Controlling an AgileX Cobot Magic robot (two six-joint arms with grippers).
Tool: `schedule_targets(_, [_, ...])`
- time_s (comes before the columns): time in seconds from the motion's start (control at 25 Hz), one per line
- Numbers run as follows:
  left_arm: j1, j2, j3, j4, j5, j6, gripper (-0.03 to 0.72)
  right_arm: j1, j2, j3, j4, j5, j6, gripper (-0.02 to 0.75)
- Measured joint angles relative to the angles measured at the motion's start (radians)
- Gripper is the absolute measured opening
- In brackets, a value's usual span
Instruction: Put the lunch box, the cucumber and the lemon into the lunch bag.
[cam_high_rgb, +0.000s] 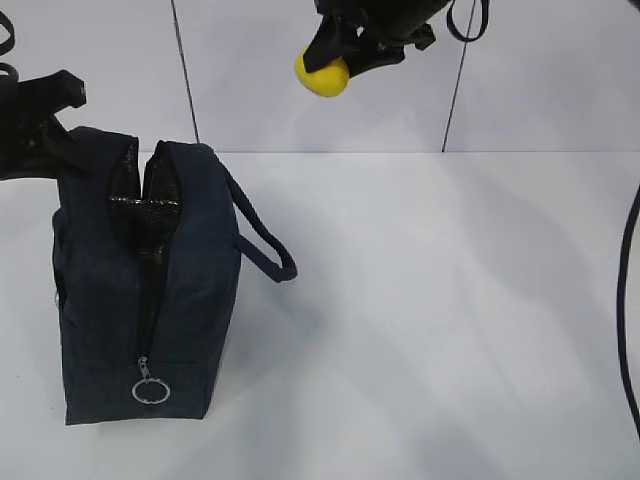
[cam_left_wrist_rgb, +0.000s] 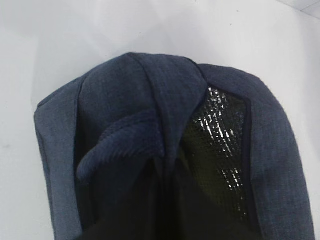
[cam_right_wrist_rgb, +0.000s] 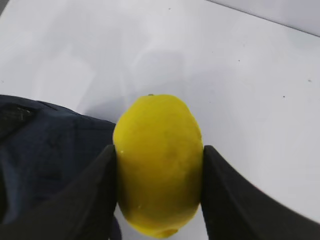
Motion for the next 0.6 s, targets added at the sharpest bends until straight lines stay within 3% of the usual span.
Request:
schedule_targets(0.28, [0.0, 0.0, 0.0, -0.02, -0.004, 0.0, 0.006, 0.045, -0.134, 0.039, -0.034, 0.002, 0.124, 0.384])
schedule_targets(0.44, [0.0, 0.0, 0.0, -0.02, -0.004, 0.0, 0.006, 0.122, -0.281, 0.209, -0.216, 0.004, 0.167, 0.384])
schedule_targets(0.6, [0.0, 0.0, 0.0, -0.02, -0.006, 0.0, 0.006, 0.191, -0.419, 0.394, -0.252, 0.011, 0.19, 0.383])
